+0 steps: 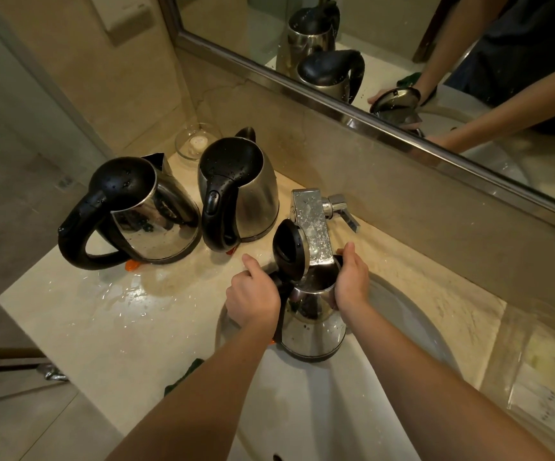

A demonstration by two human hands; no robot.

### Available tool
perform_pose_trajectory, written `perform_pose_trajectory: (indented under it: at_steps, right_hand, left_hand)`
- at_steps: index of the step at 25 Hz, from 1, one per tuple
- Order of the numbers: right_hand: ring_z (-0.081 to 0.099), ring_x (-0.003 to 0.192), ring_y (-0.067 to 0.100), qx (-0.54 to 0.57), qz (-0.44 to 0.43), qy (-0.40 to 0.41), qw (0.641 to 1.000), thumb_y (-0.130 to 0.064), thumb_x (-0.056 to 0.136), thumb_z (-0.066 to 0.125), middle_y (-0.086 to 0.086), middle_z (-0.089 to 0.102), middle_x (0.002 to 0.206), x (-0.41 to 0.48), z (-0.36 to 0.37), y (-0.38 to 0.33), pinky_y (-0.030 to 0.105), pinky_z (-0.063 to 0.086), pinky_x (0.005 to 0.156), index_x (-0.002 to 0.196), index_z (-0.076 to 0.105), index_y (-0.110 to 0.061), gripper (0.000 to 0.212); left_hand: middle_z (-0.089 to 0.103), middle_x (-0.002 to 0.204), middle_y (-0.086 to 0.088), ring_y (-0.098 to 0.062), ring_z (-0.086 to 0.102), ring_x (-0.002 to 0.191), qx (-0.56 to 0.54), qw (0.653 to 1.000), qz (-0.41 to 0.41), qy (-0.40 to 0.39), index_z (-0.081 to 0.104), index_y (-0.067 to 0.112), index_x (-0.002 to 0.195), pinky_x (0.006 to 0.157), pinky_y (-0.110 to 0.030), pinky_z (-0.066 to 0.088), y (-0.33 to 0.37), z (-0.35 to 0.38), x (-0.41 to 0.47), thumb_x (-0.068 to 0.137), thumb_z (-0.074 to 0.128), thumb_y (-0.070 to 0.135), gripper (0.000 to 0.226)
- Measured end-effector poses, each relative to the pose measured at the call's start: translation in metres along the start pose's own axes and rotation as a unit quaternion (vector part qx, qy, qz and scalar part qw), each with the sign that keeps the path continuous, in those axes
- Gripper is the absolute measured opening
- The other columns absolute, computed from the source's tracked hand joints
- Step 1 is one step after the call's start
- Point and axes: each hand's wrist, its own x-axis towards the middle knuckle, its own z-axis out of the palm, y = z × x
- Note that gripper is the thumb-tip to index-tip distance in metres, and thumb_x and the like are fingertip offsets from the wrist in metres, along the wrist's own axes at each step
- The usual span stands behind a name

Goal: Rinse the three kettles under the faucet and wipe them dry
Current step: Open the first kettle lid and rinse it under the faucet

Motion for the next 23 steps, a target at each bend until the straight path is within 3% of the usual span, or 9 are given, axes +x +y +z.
perform_pose_trajectory:
  at_steps: [5, 18, 23]
  right_hand:
    - [0.054, 0.12, 0.029, 0.015, 0.02, -0.011, 1.0, -0.059, 0.099, 0.027, 0.007, 0.06, 0.129, 0.0027, -0.0022, -0.0006, 0.052, 0.042, 0.104, 0.129, 0.059, -0.018, 0.06]
    - [0.058, 0.115, 0.03, 0.032, 0.002, 0.005, 0.999, -0.059, 0.098, 0.03, 0.01, 0.064, 0.121, 0.005, 0.0023, 0.0044, 0.051, 0.043, 0.103, 0.121, 0.063, -0.014, 0.061]
    - [0.059, 0.107, 0.027, 0.028, -0.007, 0.007, 1.0, -0.053, 0.101, 0.03, 0.003, 0.064, 0.103, 0.0082, -0.0006, 0.0059, 0.046, 0.043, 0.101, 0.102, 0.062, -0.02, 0.047]
  left_hand:
    - [0.061, 0.073, -0.009, -0.028, 0.06, 0.077, 0.006, 1.0, 0.006, 0.012, 0.056, 0.015, 0.067, 0.075, -0.039, 0.047, 0.0002, 0.0001, -0.0019, 0.103, 0.02, 0.051, 0.063]
    - [0.056, 0.07, -0.007, -0.026, 0.055, 0.075, 0.022, 0.999, 0.028, 0.021, 0.057, 0.011, 0.069, 0.073, -0.039, 0.044, 0.0013, -0.001, -0.0034, 0.103, 0.022, 0.049, 0.062]
    - [0.06, 0.075, -0.012, -0.029, 0.057, 0.076, 0.038, 0.998, 0.045, 0.014, 0.059, 0.008, 0.071, 0.075, -0.04, 0.045, 0.0002, 0.0, -0.0008, 0.103, 0.023, 0.046, 0.062]
